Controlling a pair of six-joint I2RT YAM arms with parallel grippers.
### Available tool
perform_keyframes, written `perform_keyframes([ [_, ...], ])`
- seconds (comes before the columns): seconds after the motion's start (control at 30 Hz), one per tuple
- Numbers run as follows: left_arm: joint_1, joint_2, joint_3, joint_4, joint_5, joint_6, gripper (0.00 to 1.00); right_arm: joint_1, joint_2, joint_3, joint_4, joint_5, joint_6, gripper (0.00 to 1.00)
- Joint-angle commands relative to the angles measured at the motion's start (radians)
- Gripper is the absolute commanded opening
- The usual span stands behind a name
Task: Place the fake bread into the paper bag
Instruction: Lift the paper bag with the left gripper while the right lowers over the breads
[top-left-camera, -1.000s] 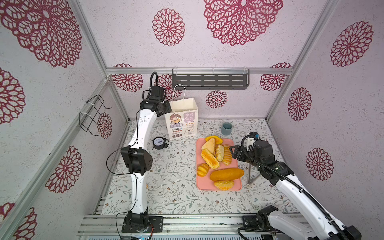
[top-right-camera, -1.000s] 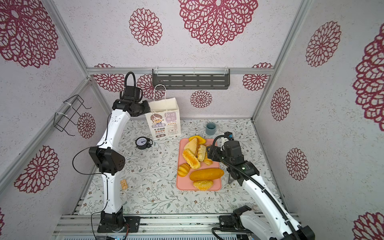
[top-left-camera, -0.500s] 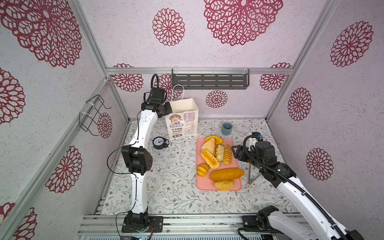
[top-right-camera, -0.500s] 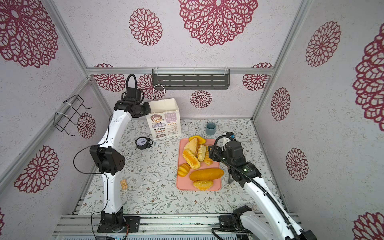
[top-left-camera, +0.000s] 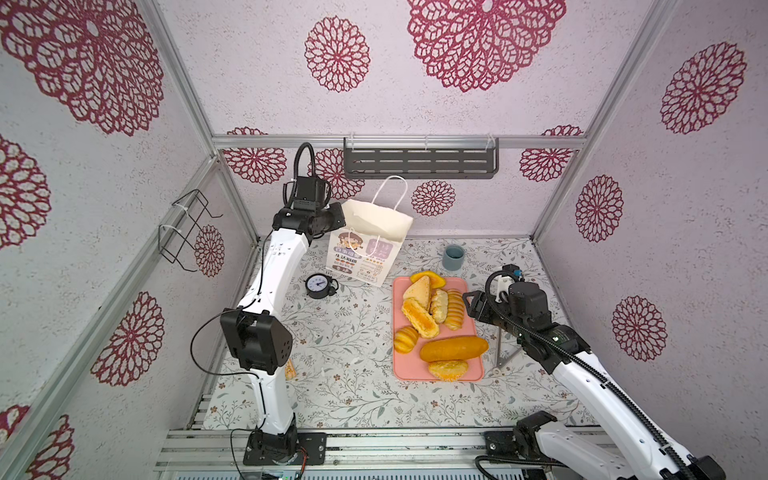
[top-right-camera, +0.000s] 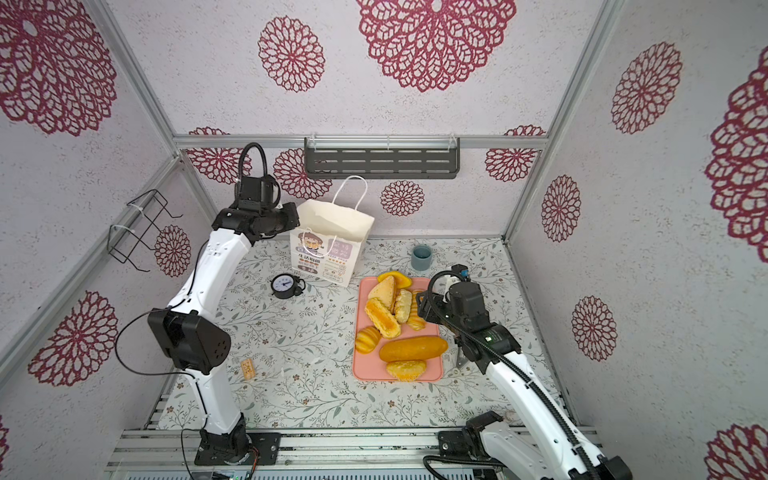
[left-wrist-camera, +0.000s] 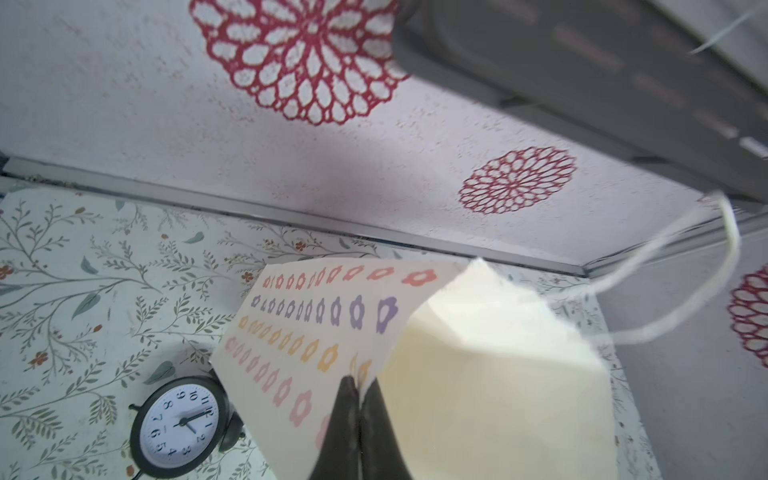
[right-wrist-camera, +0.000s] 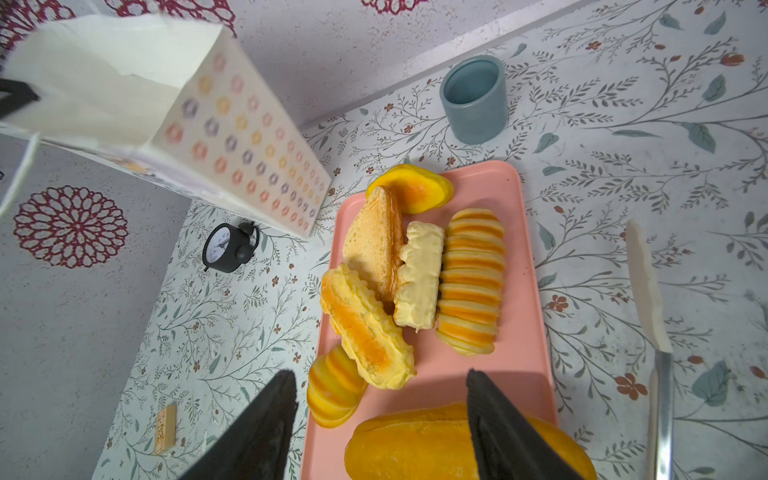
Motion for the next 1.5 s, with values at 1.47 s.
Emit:
perform_keyframes([
  [1.47,0.206,-0.75,-0.814,-0.221,0.629,0.014,0.12,0.216,0.493,0.227,0.206,-0.118,0.075,0.52],
])
